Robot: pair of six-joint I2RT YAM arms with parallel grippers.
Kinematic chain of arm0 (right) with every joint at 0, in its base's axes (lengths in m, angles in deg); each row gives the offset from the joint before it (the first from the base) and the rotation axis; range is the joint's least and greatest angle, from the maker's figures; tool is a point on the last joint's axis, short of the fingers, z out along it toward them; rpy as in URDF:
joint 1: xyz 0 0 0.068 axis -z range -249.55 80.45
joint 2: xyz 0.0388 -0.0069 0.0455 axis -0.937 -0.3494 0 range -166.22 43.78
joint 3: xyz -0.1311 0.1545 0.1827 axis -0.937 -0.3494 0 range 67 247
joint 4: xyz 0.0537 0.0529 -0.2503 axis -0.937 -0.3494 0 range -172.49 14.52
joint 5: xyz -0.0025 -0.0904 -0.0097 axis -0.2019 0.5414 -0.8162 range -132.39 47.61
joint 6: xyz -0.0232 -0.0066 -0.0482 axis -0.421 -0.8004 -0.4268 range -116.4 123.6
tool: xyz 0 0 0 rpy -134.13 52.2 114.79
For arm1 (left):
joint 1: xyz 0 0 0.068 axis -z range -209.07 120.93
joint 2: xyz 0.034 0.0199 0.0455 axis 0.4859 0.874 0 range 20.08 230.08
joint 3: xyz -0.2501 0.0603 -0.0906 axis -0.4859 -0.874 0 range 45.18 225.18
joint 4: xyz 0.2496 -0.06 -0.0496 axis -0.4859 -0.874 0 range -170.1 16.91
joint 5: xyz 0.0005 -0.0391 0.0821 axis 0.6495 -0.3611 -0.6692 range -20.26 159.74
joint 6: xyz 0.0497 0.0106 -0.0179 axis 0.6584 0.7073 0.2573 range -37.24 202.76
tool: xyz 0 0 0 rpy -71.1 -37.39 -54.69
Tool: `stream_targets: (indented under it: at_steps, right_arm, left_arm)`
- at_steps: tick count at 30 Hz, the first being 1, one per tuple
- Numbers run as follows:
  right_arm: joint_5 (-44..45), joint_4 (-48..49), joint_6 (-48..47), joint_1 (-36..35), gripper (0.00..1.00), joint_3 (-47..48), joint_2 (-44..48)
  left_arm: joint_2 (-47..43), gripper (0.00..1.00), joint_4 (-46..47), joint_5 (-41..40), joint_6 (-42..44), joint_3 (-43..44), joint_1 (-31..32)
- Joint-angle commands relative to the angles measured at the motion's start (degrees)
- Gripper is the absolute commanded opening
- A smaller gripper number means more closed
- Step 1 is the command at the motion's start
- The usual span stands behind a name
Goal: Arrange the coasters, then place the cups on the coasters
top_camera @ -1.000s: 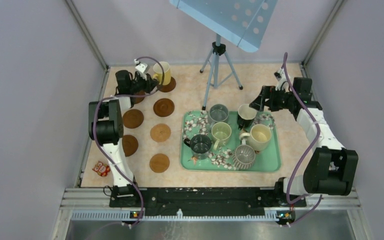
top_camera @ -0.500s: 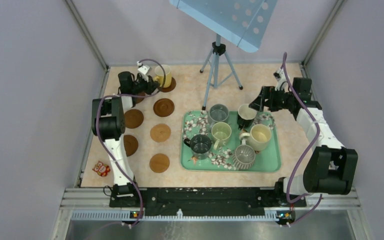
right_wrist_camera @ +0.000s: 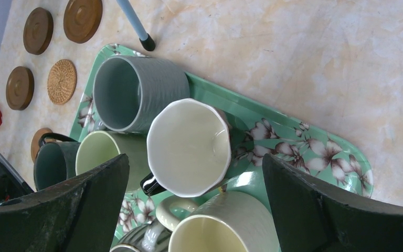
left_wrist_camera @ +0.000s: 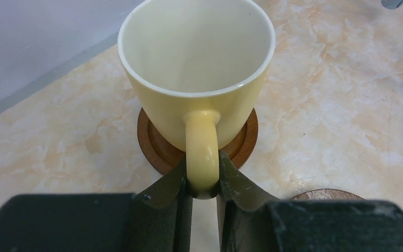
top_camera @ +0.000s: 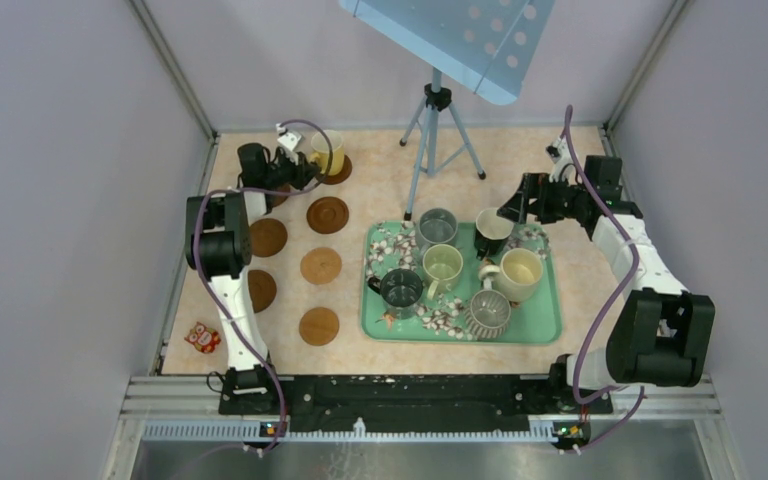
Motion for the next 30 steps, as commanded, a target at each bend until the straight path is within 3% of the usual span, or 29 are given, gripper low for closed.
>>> stream_targets:
  at_steps: [1, 13, 20, 21, 22, 23, 26, 30]
  right_arm:
    - [-1.3, 1.0, -0.8, 0.1, 0.96, 2.3, -0.3]
    - [-1.8, 0.8, -0.8, 0.1, 0.96, 2.5, -0.3]
    - [-2.4, 0.5, -0.8, 0.1, 0.96, 2.3, 0.5]
    - [-2.6, 0.5, -0.7, 0.1, 0.96, 2.3, 0.7]
    - [-2.8, 0.6, -0.7, 0.1, 0.96, 2.2, 0.9]
    - [-2.9, 0.7, -0.8, 0.1, 0.96, 2.1, 1.1]
    - [-2.9, 0.7, -2.5, 0.1, 0.96, 1.8, 1.6]
    - [-3.3, 0.4, -0.2, 0.1, 0.96, 1.8, 1.9]
  left_arm:
    - [0.0, 0.28, 3.8, 0.9, 1.4, 2.7, 0.1]
    - [-3.1, 0.68, 1.5, 0.2, 2.5, 0.8, 0.0]
    - [-10.4, 0.82, -4.8, -0.9, 5.5, -3.0, -0.5]
    - [-11.7, 0.86, -6.4, -1.6, 5.6, -3.3, -0.7]
    - [-13.0, 0.96, -8.4, -3.1, 5.6, -3.3, -0.8]
    - [-14.5, 0.98, -10.7, -5.8, 5.6, -3.2, -0.8]
    - [-18.8, 0.99, -20.2, -10.2, 7.4, -1.1, -1.2]
    - [-24.6, 0.99, -35.9, -9.8, 10.9, 0.9, -1.4]
